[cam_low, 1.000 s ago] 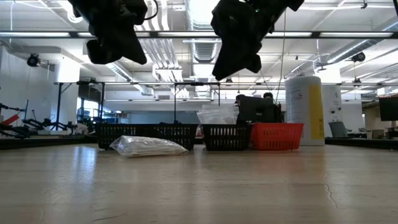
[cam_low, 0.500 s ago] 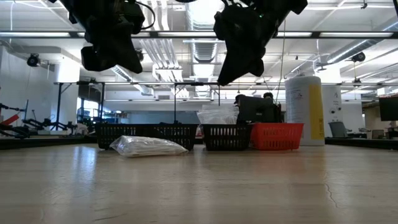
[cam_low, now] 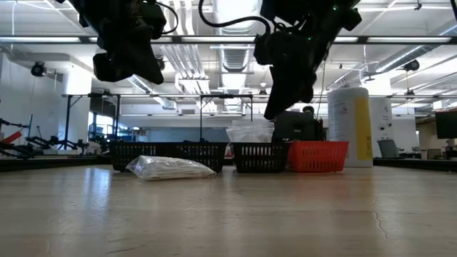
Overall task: Pick & Place Travel size toiletries
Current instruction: Put the white cotton pack into the right black bin
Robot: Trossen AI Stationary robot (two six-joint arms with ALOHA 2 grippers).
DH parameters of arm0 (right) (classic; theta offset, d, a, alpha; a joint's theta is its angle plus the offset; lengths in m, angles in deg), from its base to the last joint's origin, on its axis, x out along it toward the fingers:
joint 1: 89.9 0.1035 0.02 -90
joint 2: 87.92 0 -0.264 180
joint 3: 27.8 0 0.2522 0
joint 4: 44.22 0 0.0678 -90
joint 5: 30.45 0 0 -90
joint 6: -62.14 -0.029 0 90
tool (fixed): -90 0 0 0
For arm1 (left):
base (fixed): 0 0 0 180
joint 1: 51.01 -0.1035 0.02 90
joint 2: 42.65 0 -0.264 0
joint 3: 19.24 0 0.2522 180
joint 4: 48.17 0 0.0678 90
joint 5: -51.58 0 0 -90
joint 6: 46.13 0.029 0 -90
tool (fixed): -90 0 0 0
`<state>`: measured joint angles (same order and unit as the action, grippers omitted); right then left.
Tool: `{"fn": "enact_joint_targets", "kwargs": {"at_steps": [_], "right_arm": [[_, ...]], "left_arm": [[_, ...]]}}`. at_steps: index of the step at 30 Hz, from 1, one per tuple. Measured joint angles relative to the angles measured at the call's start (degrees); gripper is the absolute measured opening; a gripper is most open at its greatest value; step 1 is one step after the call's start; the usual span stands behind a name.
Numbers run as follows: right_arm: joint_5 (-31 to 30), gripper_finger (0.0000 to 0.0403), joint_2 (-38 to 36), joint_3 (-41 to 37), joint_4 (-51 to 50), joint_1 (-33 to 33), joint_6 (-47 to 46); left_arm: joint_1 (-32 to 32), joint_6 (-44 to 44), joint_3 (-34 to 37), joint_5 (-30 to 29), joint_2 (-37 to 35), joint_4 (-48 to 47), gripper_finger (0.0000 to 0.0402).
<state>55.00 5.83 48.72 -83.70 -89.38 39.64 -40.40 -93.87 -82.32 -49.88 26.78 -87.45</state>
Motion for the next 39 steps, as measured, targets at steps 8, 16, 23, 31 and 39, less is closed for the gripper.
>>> {"fn": "enact_joint_targets", "kwargs": {"at_steps": [8,16,23,31,39], "right_arm": [[0.0,0.0047,0.0,-1.9,1.0,0.0,0.1],[0.0,0.0052,0.0,-4.0,1.9,0.0,0.6],[0.0,0.0034,0.0,-5.8,2.5,0.0,0.6],[0.0,0.0031,0.0,-6.0,2.6,0.0,0.8],[0.0,0.0045,0.0,-6.0,2.7,0.0,1.7]], "left_arm": [[0.0,0.0,0.0,0.0,0.0,0.0,0.0014],[0.0,0.0,0.0,-0.2,0.0,0.0,0.0014],[0.1,0.0,0.0,-0.2,0.0,0.0,0.0014],[0.1,0.0,0.0,-0.4,0.0,0.0,0.0014],[0.0,0.0,0.0,-0.4,0.0,0.0,0.0014]]}}
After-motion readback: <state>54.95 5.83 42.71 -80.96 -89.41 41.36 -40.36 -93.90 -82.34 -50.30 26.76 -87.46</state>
